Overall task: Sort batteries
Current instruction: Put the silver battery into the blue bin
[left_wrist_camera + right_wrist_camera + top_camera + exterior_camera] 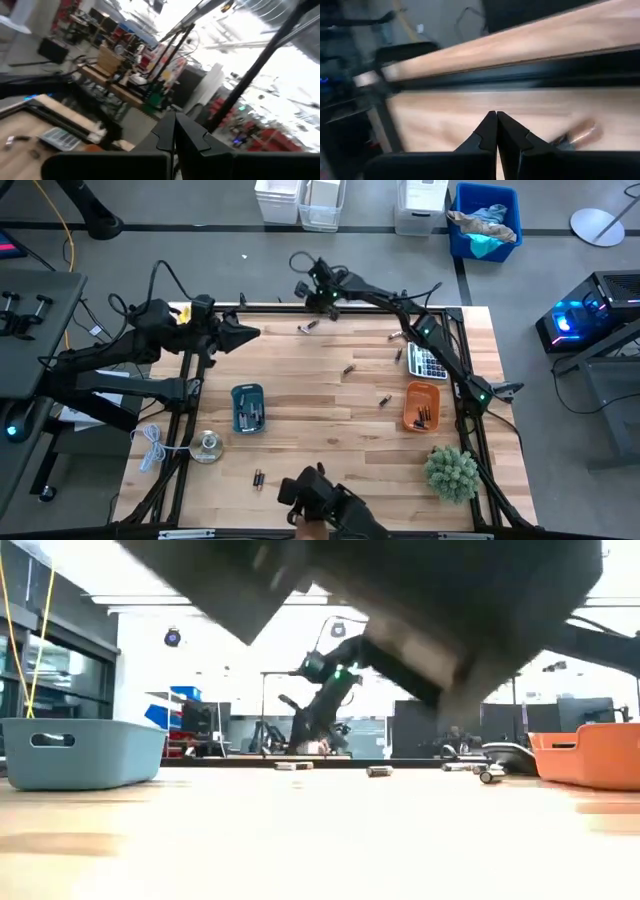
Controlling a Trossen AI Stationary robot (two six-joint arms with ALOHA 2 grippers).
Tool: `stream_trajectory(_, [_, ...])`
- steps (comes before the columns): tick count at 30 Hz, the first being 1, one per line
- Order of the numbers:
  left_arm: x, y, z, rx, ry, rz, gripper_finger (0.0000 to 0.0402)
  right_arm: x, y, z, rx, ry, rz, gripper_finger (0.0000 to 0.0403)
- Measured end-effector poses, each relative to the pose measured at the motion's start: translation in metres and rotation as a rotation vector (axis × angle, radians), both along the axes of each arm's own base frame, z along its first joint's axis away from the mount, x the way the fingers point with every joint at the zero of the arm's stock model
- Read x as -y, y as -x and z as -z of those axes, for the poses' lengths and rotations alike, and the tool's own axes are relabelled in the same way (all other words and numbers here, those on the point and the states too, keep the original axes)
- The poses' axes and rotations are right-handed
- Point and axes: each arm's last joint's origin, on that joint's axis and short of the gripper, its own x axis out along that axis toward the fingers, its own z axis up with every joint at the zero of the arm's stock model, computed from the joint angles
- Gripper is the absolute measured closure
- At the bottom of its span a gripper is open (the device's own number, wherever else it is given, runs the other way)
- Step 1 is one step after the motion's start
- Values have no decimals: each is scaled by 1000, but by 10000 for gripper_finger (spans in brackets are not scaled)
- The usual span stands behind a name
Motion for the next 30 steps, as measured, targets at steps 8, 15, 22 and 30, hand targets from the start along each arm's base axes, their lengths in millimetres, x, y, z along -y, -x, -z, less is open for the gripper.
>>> stream_trajectory(8, [-19, -30, 38, -315, -1, -173, 401, 2, 37, -64, -108, 165, -130, 403])
stream_trajectory(15, [-84, -95, 126, -779, 114, -169, 401, -28, 127, -221, -151, 510, -142, 403])
stream_trajectory(22, [-153, -153, 179, -1146, 19, -71, 402, -102, 201, -313, -253, 764, -134, 403])
stream_trajectory(30, [-203, -190, 201, -1592, -300, 8, 353, -159, 244, -349, -290, 892, -228, 403])
